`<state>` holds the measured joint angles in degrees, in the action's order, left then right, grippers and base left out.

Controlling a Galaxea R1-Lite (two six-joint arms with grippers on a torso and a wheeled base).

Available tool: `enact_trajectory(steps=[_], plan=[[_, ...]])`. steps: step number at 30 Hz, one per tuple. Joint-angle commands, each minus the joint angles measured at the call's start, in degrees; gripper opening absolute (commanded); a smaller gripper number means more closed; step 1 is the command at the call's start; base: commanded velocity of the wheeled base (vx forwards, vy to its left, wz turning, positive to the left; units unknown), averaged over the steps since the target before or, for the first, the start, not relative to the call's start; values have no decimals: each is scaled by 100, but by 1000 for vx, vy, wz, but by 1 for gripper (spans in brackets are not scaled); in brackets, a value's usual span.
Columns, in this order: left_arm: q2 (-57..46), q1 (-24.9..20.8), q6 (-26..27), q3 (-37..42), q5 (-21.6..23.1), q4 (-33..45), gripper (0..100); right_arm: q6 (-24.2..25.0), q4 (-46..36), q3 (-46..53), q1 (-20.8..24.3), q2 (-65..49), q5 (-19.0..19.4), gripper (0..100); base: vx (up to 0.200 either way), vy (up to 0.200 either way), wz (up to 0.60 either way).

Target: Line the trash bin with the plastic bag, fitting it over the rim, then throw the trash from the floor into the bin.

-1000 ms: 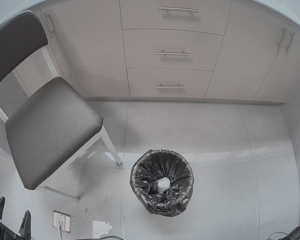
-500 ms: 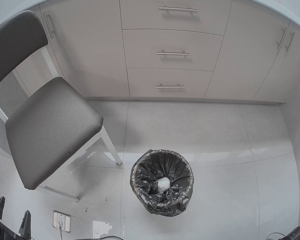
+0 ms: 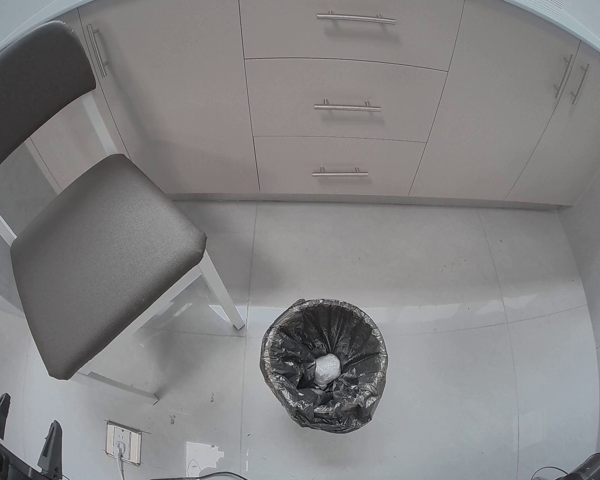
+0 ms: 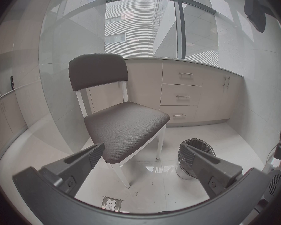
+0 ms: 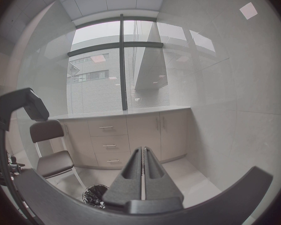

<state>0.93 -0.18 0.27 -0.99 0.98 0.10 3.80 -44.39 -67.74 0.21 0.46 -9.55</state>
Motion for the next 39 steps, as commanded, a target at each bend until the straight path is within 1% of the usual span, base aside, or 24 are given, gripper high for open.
enact_trajectory(steps=[1, 4, 7, 11, 15, 17, 18, 19, 23, 27, 39], plan=[[-84, 1, 0, 99, -1, -1, 100, 33, 4149, 5693, -3, -46, 313, 0, 0, 0, 0], [-84, 1, 0, 99, -1, -1, 100, 226, 4157, 6124, -3, -46, 322, 0, 0, 0, 0], [-84, 1, 0, 99, -1, -1, 100, 235, 4166, 6546, -3, -46, 357, 0, 0, 0, 0], [-84, 1, 0, 99, -1, -1, 100, 534, 4184, 6555, -3, -46, 700, 0, 0, 0, 0], [-84, 1, 0, 99, -1, -1, 100, 252, 4184, 6546, -12, -46, 752, 0, 0, 0, 0], [-84, 1, 0, 99, -1, -1, 100, -152, 4175, 6546, -12, -46, 761, 0, 0, 0, 0], [-84, 1, 0, 99, -1, -1, 100, -178, 4175, 6546, -12, -46, 761, 0, 0, 0, 0], [-84, 1, 0, 99, -1, -1, 100, -512, 4184, 6660, -12, -46, 814, 0, 0, 0, 0], [-84, 1, 0, 99, -1, -1, 100, -495, 4263, 6695, -12, -46, 911, 0, 0, 0, 0], [-84, 1, 0, 99, -1, -1, 100, -354, 4386, 6739, -3, -46, 902, 0, 0, 0, 0], [-84, 1, 0, 99, -1, -1, 100, -354, 4386, 6748, -3, -46, 902, 0, 0, 0, 0]])
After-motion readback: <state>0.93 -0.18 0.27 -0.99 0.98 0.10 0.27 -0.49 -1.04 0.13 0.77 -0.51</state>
